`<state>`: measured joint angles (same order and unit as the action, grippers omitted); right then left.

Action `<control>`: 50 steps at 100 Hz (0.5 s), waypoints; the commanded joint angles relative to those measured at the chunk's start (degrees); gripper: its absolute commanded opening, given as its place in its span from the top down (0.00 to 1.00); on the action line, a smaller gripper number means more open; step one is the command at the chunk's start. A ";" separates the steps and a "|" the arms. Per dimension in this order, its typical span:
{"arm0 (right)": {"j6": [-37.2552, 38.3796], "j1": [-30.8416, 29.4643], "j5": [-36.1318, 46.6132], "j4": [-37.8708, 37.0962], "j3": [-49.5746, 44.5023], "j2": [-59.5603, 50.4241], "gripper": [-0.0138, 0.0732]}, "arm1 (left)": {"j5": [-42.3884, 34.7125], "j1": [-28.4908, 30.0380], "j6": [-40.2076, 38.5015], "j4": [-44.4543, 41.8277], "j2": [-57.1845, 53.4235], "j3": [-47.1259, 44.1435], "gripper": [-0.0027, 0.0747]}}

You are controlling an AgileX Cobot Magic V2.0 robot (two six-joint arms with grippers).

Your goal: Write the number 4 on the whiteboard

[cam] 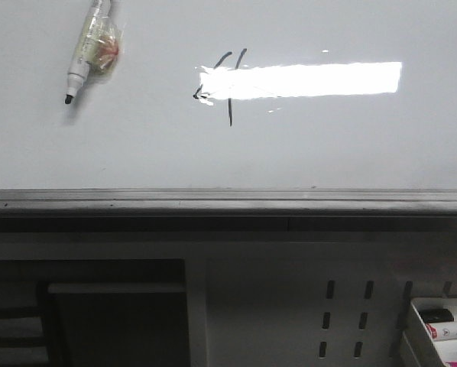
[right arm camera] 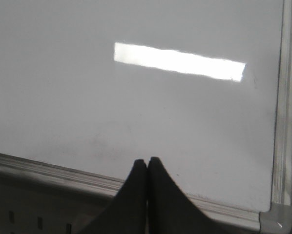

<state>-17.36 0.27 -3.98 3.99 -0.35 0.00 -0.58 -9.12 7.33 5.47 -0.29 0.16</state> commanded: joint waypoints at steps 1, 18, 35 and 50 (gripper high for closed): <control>1.87 -0.68 5.71 -2.69 -1.49 -1.81 0.92 | -4.27 -0.29 -0.83 0.47 -1.59 -1.65 0.99; 3.74 -0.68 -0.34 -3.99 -1.37 -1.71 0.92 | -4.27 -0.29 -0.83 0.47 -1.59 -1.65 0.99; 3.74 -0.68 -0.52 -3.26 -1.27 -1.71 0.92 | -4.27 -0.29 -0.83 0.47 -1.59 -1.65 0.99; 3.74 -0.68 -0.40 -3.26 -1.27 -1.71 0.92 | -4.27 -0.29 -0.83 0.47 -1.59 -1.65 0.99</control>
<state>-13.73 -0.03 -9.03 0.66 -0.35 -0.58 -0.67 -9.12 7.33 5.47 -0.29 0.16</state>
